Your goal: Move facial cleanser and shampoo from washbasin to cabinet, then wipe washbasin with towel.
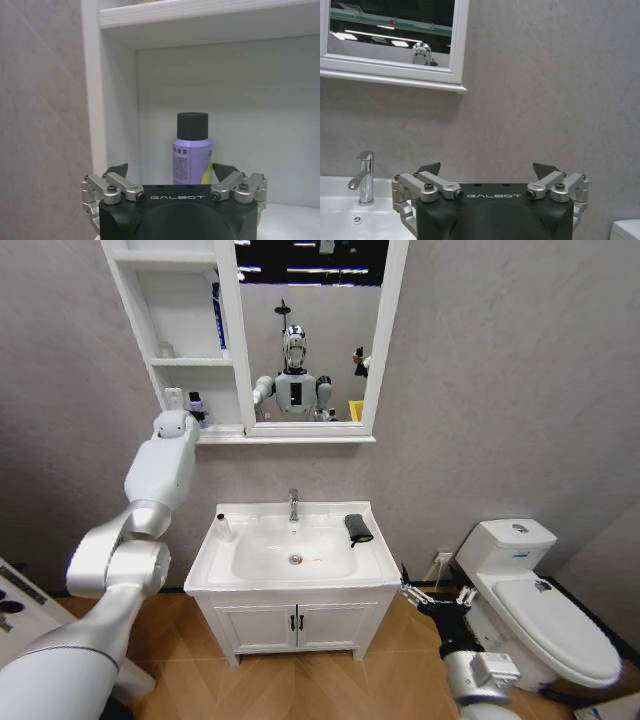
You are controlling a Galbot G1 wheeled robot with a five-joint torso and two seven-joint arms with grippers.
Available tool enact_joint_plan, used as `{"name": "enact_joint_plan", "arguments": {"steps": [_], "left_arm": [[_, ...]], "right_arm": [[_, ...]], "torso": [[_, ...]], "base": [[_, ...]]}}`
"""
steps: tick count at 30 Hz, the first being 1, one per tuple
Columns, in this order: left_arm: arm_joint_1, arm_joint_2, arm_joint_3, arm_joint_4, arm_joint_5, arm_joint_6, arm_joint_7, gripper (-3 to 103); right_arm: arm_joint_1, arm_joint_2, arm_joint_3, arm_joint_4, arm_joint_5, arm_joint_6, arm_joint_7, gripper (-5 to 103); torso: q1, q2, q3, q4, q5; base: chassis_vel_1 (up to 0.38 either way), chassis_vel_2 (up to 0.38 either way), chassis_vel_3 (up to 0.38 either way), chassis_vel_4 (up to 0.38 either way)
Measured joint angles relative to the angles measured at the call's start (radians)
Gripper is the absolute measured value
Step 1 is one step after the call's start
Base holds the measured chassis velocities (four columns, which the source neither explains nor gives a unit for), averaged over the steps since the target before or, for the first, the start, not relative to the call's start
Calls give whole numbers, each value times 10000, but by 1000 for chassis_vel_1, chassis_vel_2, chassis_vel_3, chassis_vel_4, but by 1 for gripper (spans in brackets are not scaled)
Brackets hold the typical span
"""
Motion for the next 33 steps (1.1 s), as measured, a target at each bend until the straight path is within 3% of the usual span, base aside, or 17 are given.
{"name": "enact_joint_plan", "arguments": {"steps": [3, 5, 6, 7, 9, 10, 13, 14, 16, 19, 20, 24, 25, 27, 30, 33], "left_arm": [[166, 128, 41, -304, -196, 90, -79, 95], [1260, 939, 169, -2399, -1467, 845, -697, 100], [1260, 939, 169, -2399, -1467, 845, -697, 100], [1881, 1332, 127, -3588, -1934, 1133, -913, 100], [2643, 1756, -53, -4871, -2411, 1406, -1194, 100], [2643, 1756, -53, -4871, -2411, 1406, -1194, 100], [3835, 2242, -486, -6849, -3083, 1752, -1614, 100], [3835, 2242, -486, -6849, -3083, 1752, -1614, 100], [5011, 2641, -962, -8538, -3495, 1982, -1852, 100], [5474, 2788, -1148, -9067, -3594, 2045, -1916, 100], [6331, 3014, -1461, -9974, -3694, 2099, -1973, 100], [8443, 3137, -2015, -11375, -3467, 1888, -1968, 100], [8443, 3137, -2015, -11375, -3467, 1888, -1968, 100], [10005, 2944, -2502, -12161, -3029, 1314, -1830, 100], [10731, 2806, -2843, -12529, -2834, 1086, -1664, 100], [13249, 2188, -4260, -13523, -2161, 90, -893, 100]], "right_arm": [[5, 2, 4, 12, 2, 0, 9, 100], [0, -6, 70, 49, 31, 0, 64, 100], [0, -6, 70, 49, 31, 0, 64, 100], [10, -17, 83, 49, 43, 1, 114, 100], [60, -19, 68, 20, 51, 0, 173, 100], [60, -19, 68, 20, 51, 0, 173, 100], [174, -25, -19, -61, 49, -31, 194, 100], [174, -25, -19, -61, 49, -31, 194, 100], [242, -22, -68, -96, 44, -62, 199, 100], [253, -30, -75, -104, 44, -70, 198, 100], [267, -51, -80, -110, 43, -76, 199, 100], [367, -80, -92, -71, 146, -209, 306, 100], [367, -80, -92, -71, 146, -209, 306, 100], [507, -134, -73, -64, 340, -263, 508, 100], [529, -136, -38, -67, 394, -266, 551, 100], [518, -87, 58, -130, 465, -435, 573, 100]], "torso": [[1, 0, 0, 1, 0], [0, 0, 1, 3, -5], [0, 0, 1, 3, -5], [0, 0, 0, 12, -4], [-3, 1, -3, 12, -2], [-3, 1, -3, 12, -2], [-2, 1, -1, 5, -4], [-2, 1, -1, 5, -4], [-3, 2, -3, 3, 0], [-3, 1, -2, 1, -1], [-3, 1, -2, 4, 0], [-3, 1, -1, 3, -3], [-3, 1, -1, 3, -3], [0, 1, -1, 3, -1], [1, 1, -1, 0, -1], [-1, 2, -1, 6, -3]], "base": [[0, 0, 0, 0], [0, 0, 0, 0], [0, 0, 0, 0], [0, 0, 0, 0], [0, 0, 0, 0], [0, 0, 0, 0], [0, 0, 0, 0], [0, 0, 0, 0], [0, 0, 0, 0], [0, 0, 0, 0], [0, 0, 0, 0], [0, 0, 0, 0], [0, 0, 0, 0], [0, 0, 0, 0], [0, 0, 0, 0], [0, 0, 0, 0]]}}
